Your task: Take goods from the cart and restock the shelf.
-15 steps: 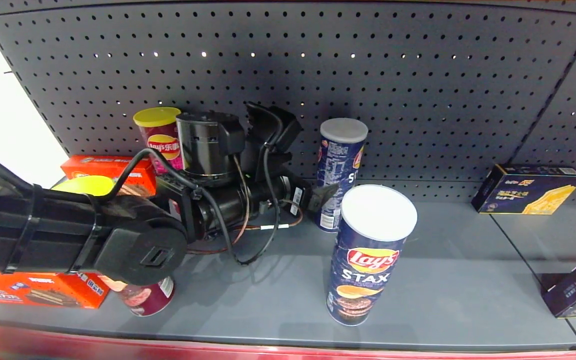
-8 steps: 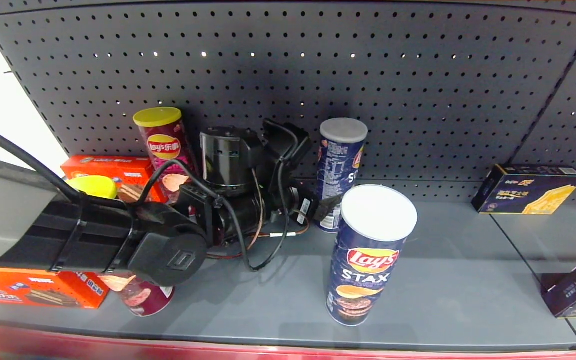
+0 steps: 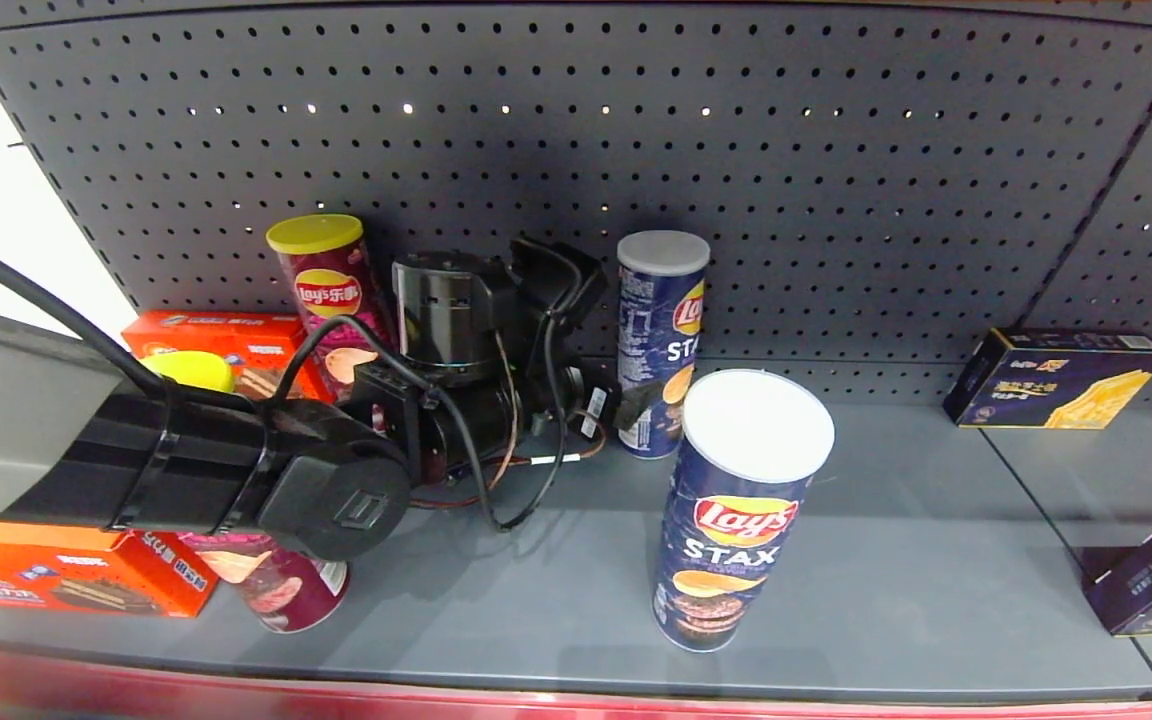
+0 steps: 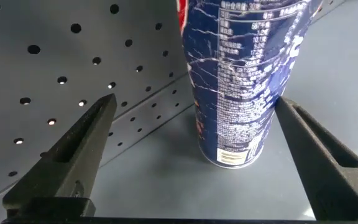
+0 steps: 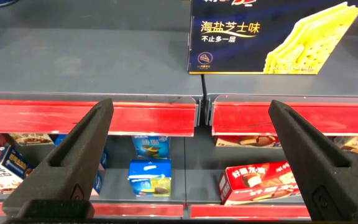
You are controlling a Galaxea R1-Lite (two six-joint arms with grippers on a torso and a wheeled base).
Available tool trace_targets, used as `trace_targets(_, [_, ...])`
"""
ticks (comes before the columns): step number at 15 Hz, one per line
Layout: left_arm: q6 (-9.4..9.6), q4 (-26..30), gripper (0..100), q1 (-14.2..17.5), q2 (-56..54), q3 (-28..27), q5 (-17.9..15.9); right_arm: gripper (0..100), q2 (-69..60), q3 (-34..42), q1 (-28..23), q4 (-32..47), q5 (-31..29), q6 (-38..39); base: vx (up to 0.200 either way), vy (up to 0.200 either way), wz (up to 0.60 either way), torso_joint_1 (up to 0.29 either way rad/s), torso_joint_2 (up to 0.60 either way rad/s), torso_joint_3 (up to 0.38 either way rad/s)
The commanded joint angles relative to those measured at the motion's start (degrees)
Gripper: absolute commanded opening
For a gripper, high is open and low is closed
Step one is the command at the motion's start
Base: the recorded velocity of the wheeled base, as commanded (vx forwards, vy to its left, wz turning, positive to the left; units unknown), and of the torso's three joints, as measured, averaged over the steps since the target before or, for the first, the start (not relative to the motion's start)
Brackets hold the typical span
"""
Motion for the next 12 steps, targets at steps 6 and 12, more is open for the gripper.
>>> trace_targets(6, [-0.35, -0.01, 100, 0.05, -0.07, 0.09, 1.41, 100, 0.07, 0.01, 0.0, 0.02, -0.01, -0.04, 0.0, 0.0, 0.0, 0.0, 0.0, 0.0])
trace_targets(12, [-0.27, 0.08, 100, -1.1, -2.35, 1.41, 1.32, 100, 0.07, 0.01, 0.0, -0.06, -0.01, -0.04, 0.0, 0.0, 0.0, 0.0, 0.0, 0.0])
